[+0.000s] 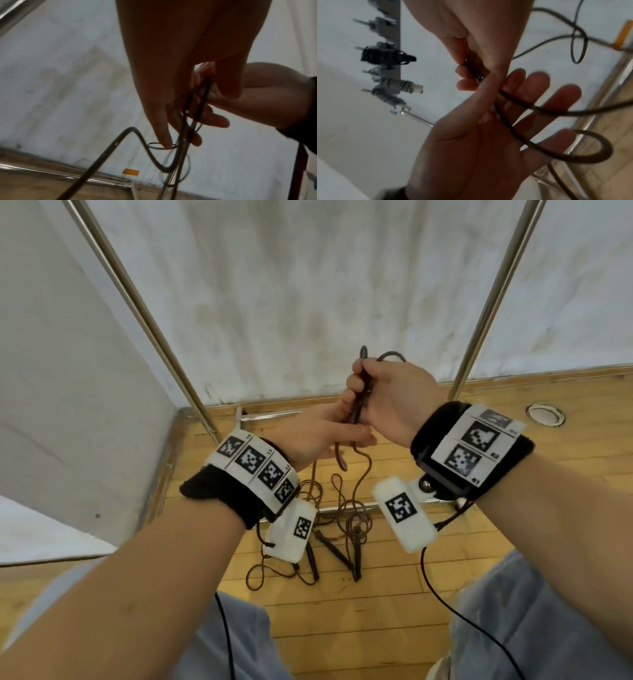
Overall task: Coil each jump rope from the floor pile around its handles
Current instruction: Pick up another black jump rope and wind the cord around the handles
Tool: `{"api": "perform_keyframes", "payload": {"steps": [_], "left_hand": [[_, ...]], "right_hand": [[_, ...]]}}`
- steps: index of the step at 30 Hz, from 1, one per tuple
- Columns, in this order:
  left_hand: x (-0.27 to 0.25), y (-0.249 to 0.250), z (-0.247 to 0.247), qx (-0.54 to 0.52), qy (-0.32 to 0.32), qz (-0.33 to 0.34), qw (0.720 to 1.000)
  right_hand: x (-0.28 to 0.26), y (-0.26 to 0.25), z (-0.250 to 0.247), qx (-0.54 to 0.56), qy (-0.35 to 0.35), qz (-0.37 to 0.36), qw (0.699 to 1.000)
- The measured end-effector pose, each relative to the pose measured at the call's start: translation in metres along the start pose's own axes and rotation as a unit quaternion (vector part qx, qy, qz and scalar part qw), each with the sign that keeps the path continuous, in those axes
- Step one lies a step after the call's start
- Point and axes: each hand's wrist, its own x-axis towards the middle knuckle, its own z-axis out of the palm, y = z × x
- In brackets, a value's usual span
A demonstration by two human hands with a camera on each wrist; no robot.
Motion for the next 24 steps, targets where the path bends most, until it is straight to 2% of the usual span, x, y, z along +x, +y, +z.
{"api": "perform_keyframes", "payload": {"steps": [2,4,5,6,9,12,15,17,18,21,24], "left_hand": [[-0.002,-0.003,0.001,0.057,0.026,0.005,0.998],[-0.004,-0.006,0.001,0.104,0.039,0.001,0.994],[-0.005,-0.009,0.0,0.129,0.036,-0.002,0.991],[-0.006,-0.012,0.0,0.165,0.034,-0.006,0.986],[-0.007,-0.014,-0.001,0.232,0.05,0.008,0.971],[-0.007,-0.003,-0.003,0.135,0.108,0.043,0.984],[-0.008,0.011,-0.008,0.006,0.16,0.078,0.984],[-0.011,0.018,-0.01,-0.066,0.178,0.098,0.977],[-0.012,0.021,-0.012,-0.093,0.187,0.104,0.972],[-0.015,0.03,-0.023,-0.154,0.232,0.124,0.952],[-0.019,0.035,-0.039,-0.196,0.283,0.145,0.928]], "right_hand": [[0.0,0.002,-0.004,-0.123,0.008,-0.048,0.991],[-0.001,0.0,-0.01,-0.291,0.04,-0.102,0.95],[-0.001,-0.001,-0.013,-0.34,0.056,-0.123,0.931],[0.0,-0.002,-0.016,-0.354,0.07,-0.141,0.922],[0.003,-0.008,-0.023,-0.28,0.119,-0.162,0.939],[0.003,-0.008,-0.029,-0.178,0.127,-0.138,0.966],[0.002,0.006,-0.032,-0.22,0.035,-0.023,0.975],[0.0,0.02,-0.027,-0.284,-0.05,0.023,0.957],[-0.002,0.027,-0.025,-0.314,-0.083,0.023,0.946],[-0.005,0.046,-0.024,-0.437,-0.095,0.026,0.894],[-0.007,0.063,-0.033,-0.501,-0.104,0.069,0.857]]}}
